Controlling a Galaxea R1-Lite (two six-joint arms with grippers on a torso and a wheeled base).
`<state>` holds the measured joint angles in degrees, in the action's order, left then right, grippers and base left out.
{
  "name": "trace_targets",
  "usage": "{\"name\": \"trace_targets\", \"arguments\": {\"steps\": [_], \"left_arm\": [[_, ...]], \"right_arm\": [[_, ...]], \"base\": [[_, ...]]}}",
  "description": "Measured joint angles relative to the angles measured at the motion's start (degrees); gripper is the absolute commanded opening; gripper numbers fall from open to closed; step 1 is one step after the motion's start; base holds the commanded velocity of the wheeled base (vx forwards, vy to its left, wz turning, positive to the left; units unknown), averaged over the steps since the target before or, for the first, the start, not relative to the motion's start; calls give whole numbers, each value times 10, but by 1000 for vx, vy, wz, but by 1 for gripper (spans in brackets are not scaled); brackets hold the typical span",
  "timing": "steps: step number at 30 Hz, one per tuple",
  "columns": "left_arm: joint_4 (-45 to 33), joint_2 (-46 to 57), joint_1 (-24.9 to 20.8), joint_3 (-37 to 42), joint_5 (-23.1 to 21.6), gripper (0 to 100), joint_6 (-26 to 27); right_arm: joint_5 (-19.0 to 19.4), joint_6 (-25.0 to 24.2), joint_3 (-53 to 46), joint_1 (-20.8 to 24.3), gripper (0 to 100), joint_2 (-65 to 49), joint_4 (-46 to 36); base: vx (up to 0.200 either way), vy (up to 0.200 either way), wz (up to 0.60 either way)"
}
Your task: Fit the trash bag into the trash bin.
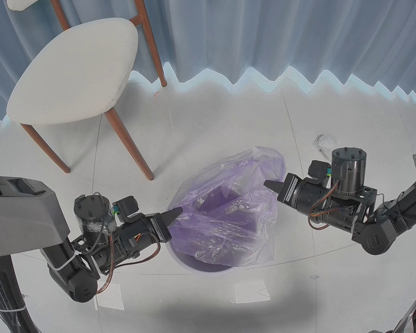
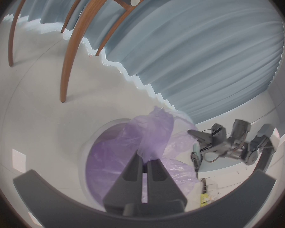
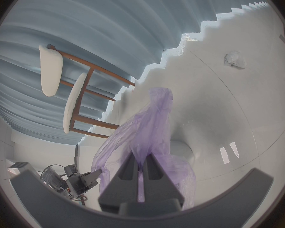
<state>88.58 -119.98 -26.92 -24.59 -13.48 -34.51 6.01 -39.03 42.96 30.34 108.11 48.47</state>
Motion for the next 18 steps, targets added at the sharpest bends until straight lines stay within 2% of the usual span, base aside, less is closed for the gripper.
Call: {"name": "trace_targets", "arguments": {"steps": [4,10,18], "left_arm": [[0,-21,2,1,38,0,35],[0,-26,5,12,38,0,30],[-1,-4,14,16,28,0,-55]], "right_arm": [[0,3,-21,10,0,3,1],[0,3,-40,17,0,7,19],[0,-4,-52,8,0,3,29]], "base": [[0,0,0],[0,0,0],[0,0,0]]}}
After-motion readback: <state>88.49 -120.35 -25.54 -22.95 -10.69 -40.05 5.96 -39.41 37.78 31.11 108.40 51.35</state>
